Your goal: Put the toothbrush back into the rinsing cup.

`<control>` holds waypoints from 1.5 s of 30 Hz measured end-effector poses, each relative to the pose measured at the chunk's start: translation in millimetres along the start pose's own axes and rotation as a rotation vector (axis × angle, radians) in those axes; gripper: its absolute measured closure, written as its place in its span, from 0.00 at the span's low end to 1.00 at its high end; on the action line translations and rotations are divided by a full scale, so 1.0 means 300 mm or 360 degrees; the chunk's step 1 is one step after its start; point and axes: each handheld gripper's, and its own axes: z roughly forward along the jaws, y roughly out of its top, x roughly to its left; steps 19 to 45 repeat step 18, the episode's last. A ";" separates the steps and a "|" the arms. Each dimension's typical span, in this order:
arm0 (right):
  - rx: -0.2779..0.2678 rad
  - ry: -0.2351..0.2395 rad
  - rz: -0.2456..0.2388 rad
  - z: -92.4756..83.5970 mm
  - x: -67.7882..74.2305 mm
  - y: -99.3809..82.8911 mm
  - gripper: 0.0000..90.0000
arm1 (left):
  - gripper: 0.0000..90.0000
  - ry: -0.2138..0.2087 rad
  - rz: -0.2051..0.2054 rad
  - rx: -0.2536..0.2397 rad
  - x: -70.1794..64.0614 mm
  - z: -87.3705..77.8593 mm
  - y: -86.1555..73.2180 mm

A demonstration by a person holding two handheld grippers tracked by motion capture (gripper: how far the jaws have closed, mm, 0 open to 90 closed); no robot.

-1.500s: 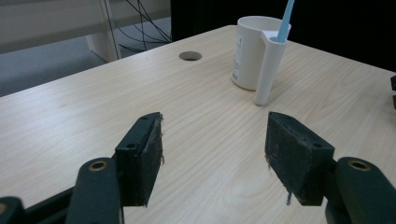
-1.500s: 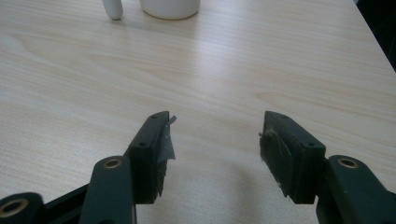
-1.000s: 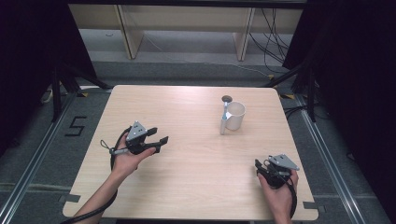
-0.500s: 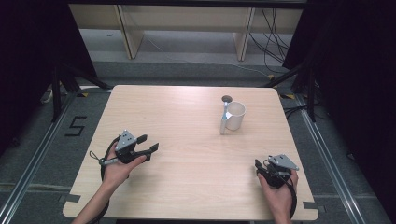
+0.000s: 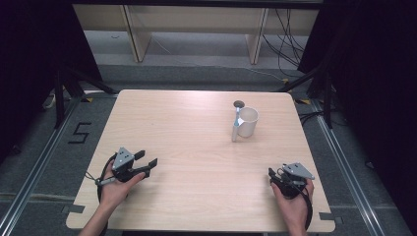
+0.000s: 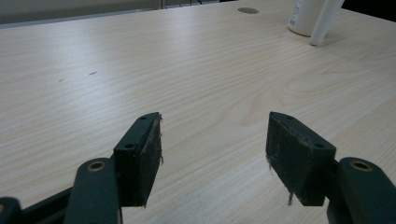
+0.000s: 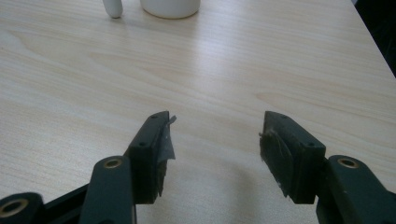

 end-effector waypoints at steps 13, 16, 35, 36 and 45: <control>0.0004 0.0003 0.0005 0.000 -0.001 0.001 0.48 | 0.39 0.0034 -0.0008 -0.0128 0.011 -0.034 -0.030; 0.0001 -0.0009 -0.0075 0.003 -0.013 0.002 0.48 | 0.39 0.0038 -0.0022 -0.0164 0.015 -0.039 -0.033; 0.0013 0.0005 -0.0050 0.005 -0.009 0.002 0.48 | 0.39 0.0060 -0.0030 -0.0166 0.014 -0.044 -0.034; 0.0013 0.0005 -0.0050 0.005 -0.009 0.002 0.48 | 0.39 0.0060 -0.0030 -0.0166 0.014 -0.044 -0.034; 0.0013 0.0005 -0.0050 0.005 -0.009 0.002 0.48 | 0.39 0.0060 -0.0030 -0.0166 0.014 -0.044 -0.034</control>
